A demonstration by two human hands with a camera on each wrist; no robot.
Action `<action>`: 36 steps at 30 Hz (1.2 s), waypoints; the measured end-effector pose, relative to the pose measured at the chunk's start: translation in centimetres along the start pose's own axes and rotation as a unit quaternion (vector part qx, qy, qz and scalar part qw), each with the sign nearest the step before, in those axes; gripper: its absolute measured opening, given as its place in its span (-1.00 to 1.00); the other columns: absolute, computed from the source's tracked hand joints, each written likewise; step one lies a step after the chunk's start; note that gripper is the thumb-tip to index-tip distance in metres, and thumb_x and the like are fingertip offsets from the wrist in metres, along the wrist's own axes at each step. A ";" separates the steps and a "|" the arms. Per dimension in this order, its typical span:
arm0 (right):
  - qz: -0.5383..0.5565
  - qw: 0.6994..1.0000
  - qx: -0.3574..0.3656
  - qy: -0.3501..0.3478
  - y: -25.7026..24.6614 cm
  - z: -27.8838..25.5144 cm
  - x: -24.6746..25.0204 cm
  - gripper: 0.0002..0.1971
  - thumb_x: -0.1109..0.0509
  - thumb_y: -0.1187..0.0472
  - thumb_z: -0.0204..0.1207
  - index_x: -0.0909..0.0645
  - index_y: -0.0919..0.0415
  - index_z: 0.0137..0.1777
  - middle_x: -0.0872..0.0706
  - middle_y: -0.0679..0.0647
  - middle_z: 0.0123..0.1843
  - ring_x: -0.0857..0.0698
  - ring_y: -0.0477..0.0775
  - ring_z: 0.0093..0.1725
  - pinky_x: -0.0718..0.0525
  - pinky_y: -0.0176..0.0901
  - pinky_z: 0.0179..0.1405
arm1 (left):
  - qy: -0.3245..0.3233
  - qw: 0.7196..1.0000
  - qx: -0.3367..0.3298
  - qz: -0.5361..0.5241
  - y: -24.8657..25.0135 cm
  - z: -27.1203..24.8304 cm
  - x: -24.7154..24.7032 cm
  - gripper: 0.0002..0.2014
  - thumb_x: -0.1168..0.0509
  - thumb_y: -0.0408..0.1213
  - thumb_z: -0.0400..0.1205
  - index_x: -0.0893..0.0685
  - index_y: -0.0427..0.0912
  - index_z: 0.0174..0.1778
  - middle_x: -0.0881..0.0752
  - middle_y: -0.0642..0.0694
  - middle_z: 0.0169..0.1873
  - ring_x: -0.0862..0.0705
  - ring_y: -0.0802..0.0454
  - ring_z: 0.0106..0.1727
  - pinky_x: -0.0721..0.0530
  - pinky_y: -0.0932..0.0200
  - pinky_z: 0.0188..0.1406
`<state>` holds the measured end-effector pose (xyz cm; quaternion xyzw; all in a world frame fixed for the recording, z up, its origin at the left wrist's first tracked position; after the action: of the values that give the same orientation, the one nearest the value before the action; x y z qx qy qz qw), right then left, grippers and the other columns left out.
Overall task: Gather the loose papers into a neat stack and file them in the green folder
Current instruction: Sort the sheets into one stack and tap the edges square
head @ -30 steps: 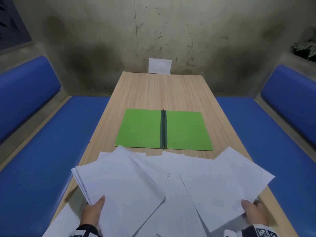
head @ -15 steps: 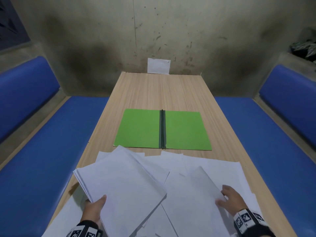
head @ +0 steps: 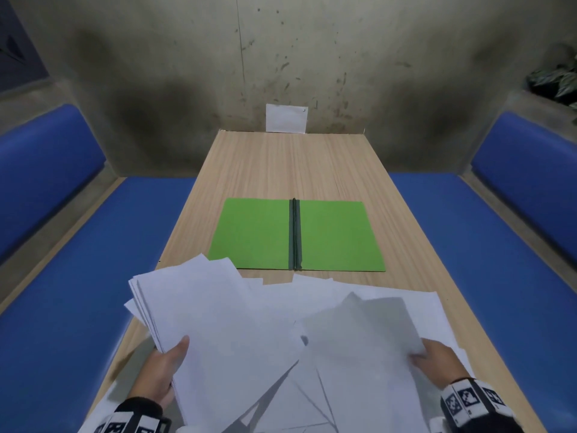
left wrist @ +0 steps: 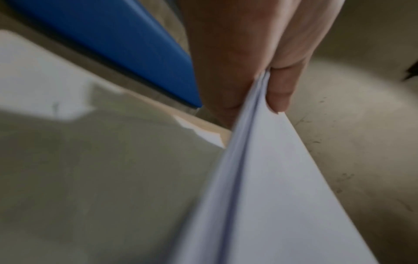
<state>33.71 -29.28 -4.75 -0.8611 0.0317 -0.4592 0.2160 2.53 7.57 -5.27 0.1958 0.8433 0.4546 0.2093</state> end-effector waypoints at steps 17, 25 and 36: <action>0.439 0.896 -0.041 -0.048 -6.3 -0.8 -5.1 -0.70 -0.33 0.64 0.31 -0.53 0.29 -0.07 -0.69 0.23 -0.09 -0.65 0.17 -0.18 -0.70 -0.12 -0.22 | -0.113 0.987 -0.115 0.003 9.0 -5.0 -2.5 -0.70 -0.32 -0.36 0.49 -0.62 -0.31 0.15 -0.85 -0.15 -0.09 -0.83 -0.06 -0.16 -0.81 0.15 -0.32; 0.411 0.904 -0.060 -0.105 -4.0 5.6 -13.4 -0.57 -0.45 0.42 0.13 -0.65 0.31 0.08 -0.79 0.22 0.01 -0.72 0.29 0.11 -0.69 0.19 0.16 | -0.157 0.986 -0.046 0.029 5.0 -4.0 -6.0 -0.51 -0.56 -0.26 0.31 -0.66 -0.34 0.13 -0.81 -0.33 0.00 -0.80 -0.25 -0.04 -0.81 -0.02 -0.15; 0.488 0.861 -0.054 -0.133 -8.0 -0.2 -11.2 -0.33 -0.37 -0.08 0.46 -0.36 0.27 0.48 -0.53 0.10 0.36 -0.41 0.19 0.49 -0.27 -0.02 0.50 | -0.057 0.963 -0.002 0.262 -4.3 1.5 -6.4 -0.92 -0.38 -0.36 0.52 -0.69 -0.29 -0.15 -0.78 -0.23 -0.20 -0.73 -0.20 -0.10 -0.65 0.07 -0.07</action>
<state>25.95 -19.28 -10.10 -0.7985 0.4440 -0.1734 0.3677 8.04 3.07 -8.58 0.4349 0.7485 0.4830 0.1315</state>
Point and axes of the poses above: each hand's wrist, its own z-axis towards the middle knuckle, its own x-axis out of the back of the hand, y = z × x, the point moved 7 cm from there along z, towards the middle knuckle
